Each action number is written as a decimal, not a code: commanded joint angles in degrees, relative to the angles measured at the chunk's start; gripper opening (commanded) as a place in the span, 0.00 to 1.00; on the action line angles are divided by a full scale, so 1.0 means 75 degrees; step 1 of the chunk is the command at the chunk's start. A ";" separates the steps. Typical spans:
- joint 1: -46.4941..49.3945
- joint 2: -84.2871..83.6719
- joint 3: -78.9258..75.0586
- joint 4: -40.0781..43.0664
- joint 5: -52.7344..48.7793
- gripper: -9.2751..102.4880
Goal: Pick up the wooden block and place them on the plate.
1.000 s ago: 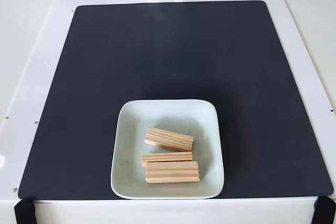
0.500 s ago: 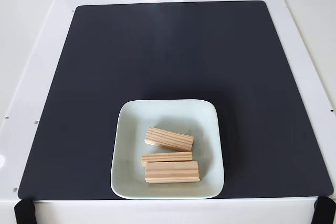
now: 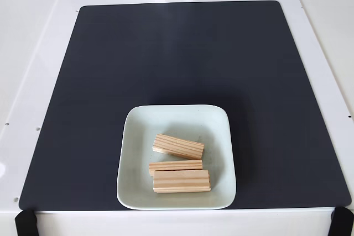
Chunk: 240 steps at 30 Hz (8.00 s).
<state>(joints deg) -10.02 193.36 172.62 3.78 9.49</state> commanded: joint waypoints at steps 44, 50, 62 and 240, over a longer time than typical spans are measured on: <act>0.0141 0.0000 0.1078 0.5695 0.0035 0.08; 0.0070 -0.0023 0.1066 0.5648 -0.0023 0.08; 0.0117 -0.0023 0.1066 0.5648 0.0012 0.08; 0.0129 -0.0023 0.1066 0.5648 0.0035 0.08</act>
<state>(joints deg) -9.05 193.27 180.79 46.67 9.40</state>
